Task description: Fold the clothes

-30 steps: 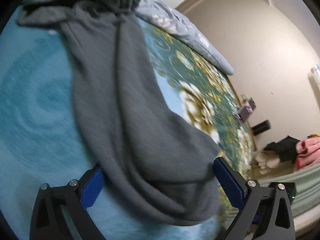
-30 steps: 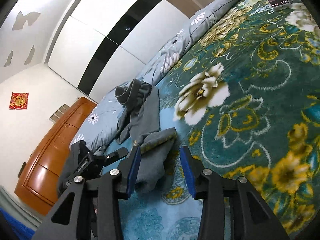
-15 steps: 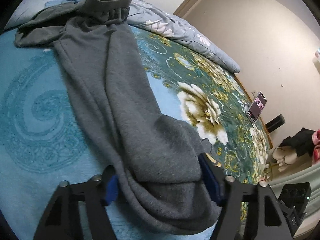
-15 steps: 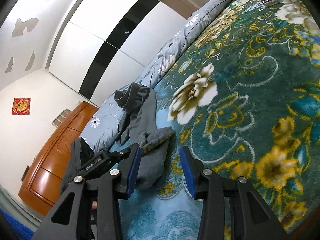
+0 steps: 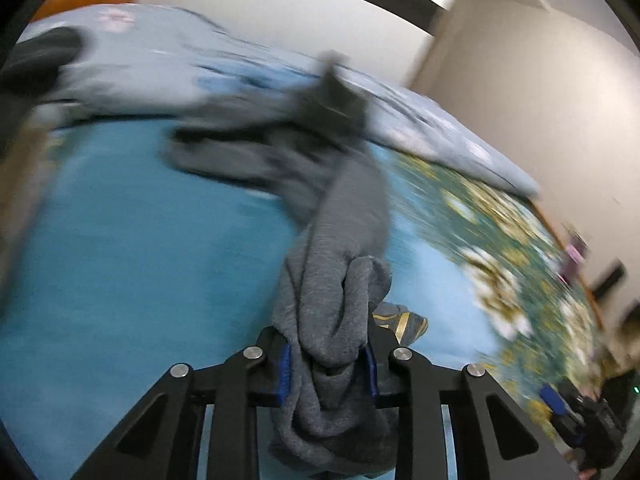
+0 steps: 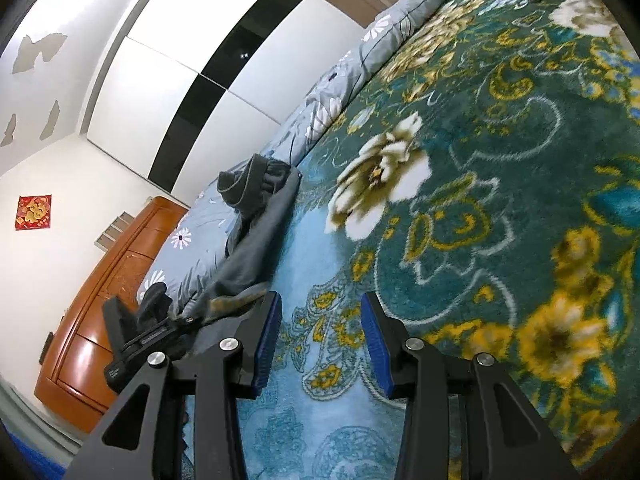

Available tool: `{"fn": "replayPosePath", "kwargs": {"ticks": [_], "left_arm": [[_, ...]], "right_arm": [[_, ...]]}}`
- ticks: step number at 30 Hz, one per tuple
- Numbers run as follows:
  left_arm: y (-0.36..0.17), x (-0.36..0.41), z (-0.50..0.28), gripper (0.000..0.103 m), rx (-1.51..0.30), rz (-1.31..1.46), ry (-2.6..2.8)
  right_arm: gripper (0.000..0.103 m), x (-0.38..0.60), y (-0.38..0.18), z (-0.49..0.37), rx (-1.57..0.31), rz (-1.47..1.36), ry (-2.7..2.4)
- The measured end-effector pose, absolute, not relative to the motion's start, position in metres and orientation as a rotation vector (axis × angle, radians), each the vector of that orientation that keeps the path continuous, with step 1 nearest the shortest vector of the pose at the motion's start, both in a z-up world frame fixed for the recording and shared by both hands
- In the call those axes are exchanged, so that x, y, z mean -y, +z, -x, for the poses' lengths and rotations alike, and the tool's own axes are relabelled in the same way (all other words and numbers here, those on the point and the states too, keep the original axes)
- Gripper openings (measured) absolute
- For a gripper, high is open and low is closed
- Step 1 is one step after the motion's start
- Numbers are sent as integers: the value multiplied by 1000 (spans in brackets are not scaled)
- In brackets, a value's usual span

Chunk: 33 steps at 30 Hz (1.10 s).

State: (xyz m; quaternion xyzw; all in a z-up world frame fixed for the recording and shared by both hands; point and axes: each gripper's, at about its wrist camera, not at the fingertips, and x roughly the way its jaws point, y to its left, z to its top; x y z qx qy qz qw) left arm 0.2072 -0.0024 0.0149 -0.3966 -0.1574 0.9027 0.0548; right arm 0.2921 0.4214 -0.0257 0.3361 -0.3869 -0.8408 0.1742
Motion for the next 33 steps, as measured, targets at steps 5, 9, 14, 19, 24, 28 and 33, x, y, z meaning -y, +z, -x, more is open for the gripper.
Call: {"fn": "replayPosePath", "kwargs": {"ticks": [5,9,14,19,24,28,33], "left_arm": [[18,89,-228,27,600,1185,2966],[6,124,-240,27,642,1211,3050],[-21,134,-238,28,694,1296,2990],[-26,136,-234,31,668,1313,2976],[-30,139,-230,33,669,1335,2957],[-31,139,-231,34,659,1350,2954],[-29,136,-228,34,634,1361,2958]], "right_arm": [[42,-391,-26,-268,1022,-1010,-2329],[42,-352,-15,-217,880,-1044,-2284],[42,-297,-1,-124,699,-1080,-2256],[42,-257,-13,-27,643,-1187,-2261],[42,-241,-32,35,681,-1297,-2304],[42,-224,-43,57,673,-1354,-2323],[8,-220,-41,53,797,-1339,-2254]]}}
